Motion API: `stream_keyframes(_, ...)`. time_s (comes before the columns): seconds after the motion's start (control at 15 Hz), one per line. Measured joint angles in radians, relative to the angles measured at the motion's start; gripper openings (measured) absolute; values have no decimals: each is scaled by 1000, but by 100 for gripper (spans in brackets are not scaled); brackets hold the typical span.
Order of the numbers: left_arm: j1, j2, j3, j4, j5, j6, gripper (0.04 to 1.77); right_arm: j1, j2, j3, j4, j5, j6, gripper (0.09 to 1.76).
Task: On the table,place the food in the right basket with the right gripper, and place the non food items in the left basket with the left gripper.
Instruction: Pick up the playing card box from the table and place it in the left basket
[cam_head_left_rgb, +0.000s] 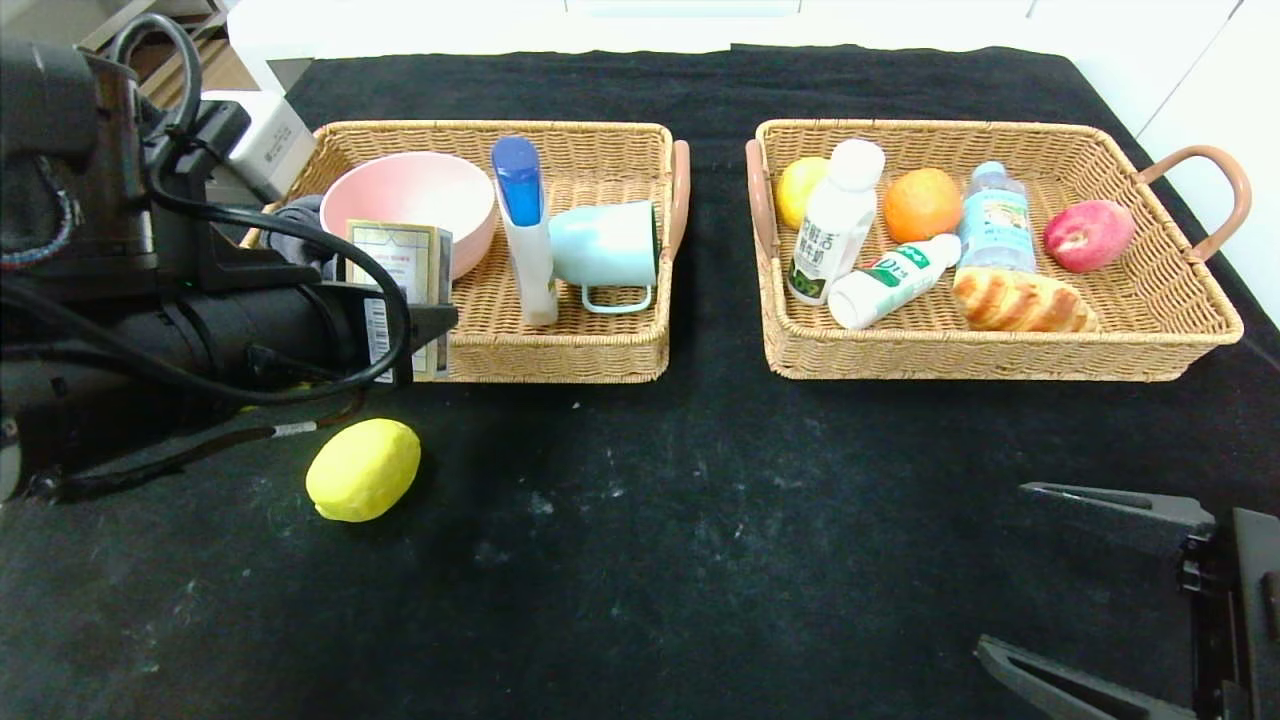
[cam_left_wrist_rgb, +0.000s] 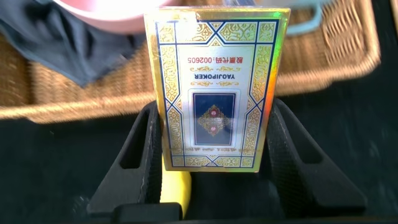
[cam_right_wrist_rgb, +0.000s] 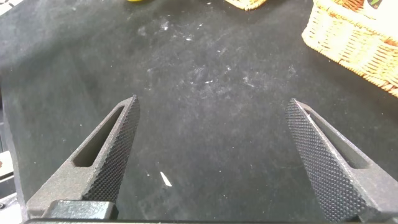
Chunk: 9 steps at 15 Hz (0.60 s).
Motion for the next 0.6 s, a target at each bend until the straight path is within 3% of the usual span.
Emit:
stream_keyframes(0.27,83,58,-48,-108,-8,8,102,0,0,0,0,0,-1,171)
stream_keyframes(0.6,125,152,-99,-251,-9,11,102,0,0,1,0,0,-5,171)
